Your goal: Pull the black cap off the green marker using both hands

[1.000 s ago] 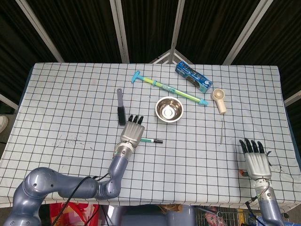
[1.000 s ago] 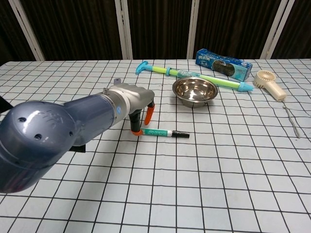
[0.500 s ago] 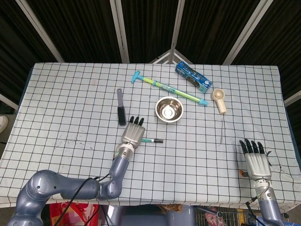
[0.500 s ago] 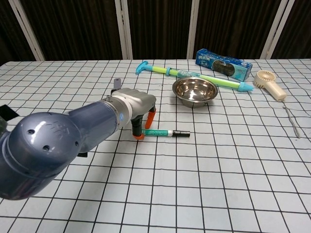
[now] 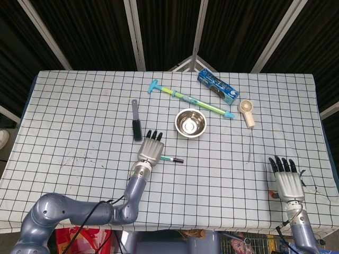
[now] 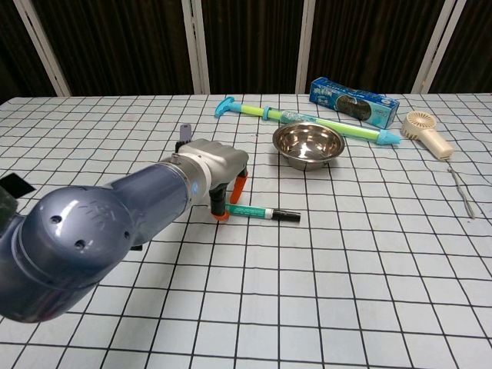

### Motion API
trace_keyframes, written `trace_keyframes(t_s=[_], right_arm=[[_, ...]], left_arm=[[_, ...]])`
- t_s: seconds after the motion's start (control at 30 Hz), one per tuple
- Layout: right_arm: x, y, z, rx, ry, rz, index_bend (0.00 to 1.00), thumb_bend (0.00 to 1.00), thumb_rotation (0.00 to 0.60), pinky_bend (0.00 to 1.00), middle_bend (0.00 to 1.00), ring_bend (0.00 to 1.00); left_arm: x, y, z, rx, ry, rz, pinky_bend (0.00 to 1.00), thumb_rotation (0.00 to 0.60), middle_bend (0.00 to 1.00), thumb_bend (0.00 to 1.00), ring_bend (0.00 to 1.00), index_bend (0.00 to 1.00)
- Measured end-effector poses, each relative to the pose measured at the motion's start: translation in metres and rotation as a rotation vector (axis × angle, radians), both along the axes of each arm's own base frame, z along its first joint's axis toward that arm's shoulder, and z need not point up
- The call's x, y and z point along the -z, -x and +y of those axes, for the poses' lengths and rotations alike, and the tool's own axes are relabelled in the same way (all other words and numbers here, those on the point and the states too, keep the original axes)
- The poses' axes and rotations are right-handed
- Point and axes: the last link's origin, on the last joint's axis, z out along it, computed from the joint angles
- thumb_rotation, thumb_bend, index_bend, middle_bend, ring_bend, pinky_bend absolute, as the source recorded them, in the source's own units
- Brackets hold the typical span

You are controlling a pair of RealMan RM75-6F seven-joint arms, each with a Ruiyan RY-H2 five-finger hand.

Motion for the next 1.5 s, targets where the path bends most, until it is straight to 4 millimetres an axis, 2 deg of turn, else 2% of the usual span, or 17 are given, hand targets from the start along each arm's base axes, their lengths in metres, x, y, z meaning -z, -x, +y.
trace_keyframes(t_s=[0.47, 1.03, 1.37, 1.5], right_arm=[[0.0003, 0.0028, 0.0002, 0.005, 0.000, 0.000, 0.06, 0.07, 0.600, 0.00, 0.03, 0.03], [0.0008, 0.0051, 0.0010, 0.005, 0.000, -0.002, 0.06, 0.07, 0.600, 0.00, 0.03, 0.03], [0.0004, 0.0048, 0.0020, 0.006, -0.001, 0.001, 0.07, 0.07, 0.600, 0.00, 0.03, 0.03], [-0.0008, 0.0041, 0.0025, 0.007, 0.003, 0.000, 0.09, 0.07, 0.600, 0.00, 0.03, 0.03]], left_arm=[[0.0049, -0.0040, -0.0029, 0.014, 0.009, 0.010, 0.00, 0.600, 0.05, 0.44, 0.00, 0.52], [0.0044, -0.0066, -0.0032, 0.020, -0.001, -0.008, 0.00, 0.600, 0.06, 0.44, 0.00, 0.53], [0.0021, -0.0042, -0.0030, 0.005, -0.008, -0.037, 0.00, 0.600, 0.11, 0.54, 0.00, 0.60], [0.0008, -0.0043, -0.0019, 0.000, -0.018, -0.059, 0.00, 0.600, 0.13, 0.54, 0.00, 0.62]])
